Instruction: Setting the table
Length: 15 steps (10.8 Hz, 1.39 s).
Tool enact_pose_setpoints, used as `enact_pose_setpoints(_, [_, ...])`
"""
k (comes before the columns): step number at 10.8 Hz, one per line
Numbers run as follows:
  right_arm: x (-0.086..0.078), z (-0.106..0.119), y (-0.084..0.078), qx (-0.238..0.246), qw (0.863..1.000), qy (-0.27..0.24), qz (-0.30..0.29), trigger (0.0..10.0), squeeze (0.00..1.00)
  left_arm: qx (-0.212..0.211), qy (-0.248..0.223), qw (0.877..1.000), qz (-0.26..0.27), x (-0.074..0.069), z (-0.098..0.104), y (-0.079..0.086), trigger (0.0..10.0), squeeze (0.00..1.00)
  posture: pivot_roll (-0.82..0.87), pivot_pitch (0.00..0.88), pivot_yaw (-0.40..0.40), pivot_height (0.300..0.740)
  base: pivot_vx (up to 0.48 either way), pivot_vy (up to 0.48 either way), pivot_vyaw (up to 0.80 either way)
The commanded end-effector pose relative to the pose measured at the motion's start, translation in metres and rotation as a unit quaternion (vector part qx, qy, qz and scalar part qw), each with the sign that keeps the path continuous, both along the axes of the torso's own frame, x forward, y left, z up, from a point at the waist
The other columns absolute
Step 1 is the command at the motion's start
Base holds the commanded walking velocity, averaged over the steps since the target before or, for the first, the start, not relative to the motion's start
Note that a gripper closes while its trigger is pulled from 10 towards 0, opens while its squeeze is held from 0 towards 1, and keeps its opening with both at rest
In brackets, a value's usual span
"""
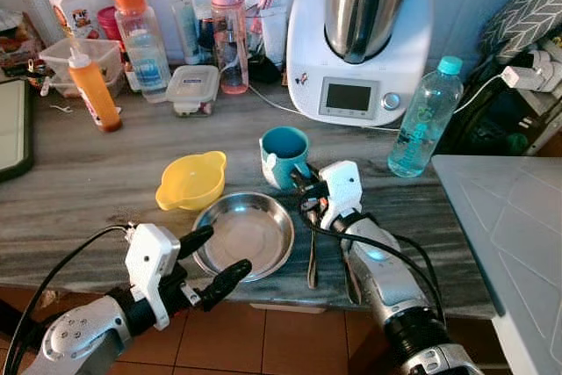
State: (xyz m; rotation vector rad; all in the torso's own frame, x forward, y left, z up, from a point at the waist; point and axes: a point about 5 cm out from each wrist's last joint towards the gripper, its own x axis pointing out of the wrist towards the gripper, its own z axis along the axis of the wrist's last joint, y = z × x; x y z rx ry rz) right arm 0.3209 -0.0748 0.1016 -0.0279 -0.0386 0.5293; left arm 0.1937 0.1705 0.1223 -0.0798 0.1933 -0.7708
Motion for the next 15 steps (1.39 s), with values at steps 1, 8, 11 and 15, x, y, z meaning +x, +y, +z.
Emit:
enact_pose_setpoints(1, [0.002,0.005,0.003,-0.003,1.0,-0.014,0.011,10.0,0.0,0.003,-0.001,1.0,-0.004,-0.002,0.003,0.0,10.0,0.0,0.17,0.0,0.004,0.74,0.0,0.0,0.0])
enact_pose_setpoints(8, [-0.01,-0.006,0.009,0.0,0.999,0.001,0.035,10.0,0.0,0.009,0.002,1.0,-0.006,-0.003,0.001,0.005,10.0,0.0,0.17,0.0,0.01,0.74,0.0,0.0,0.0])
enact_pose_setpoints(11, [-0.012,-0.01,0.01,-0.006,0.999,0.004,0.039,10.0,0.0,0.011,0.003,1.0,-0.006,-0.002,0.001,0.005,10.0,0.0,0.17,0.0,0.011,0.74,0.0,0.0,0.0])
enact_pose_setpoints(15, [-0.011,-0.008,0.011,-0.008,0.999,0.0,0.041,10.0,1.0,0.012,0.004,1.0,-0.007,-0.001,0.0,0.006,10.0,0.0,0.17,0.0,0.011,0.74,0.0,0.0,0.0])
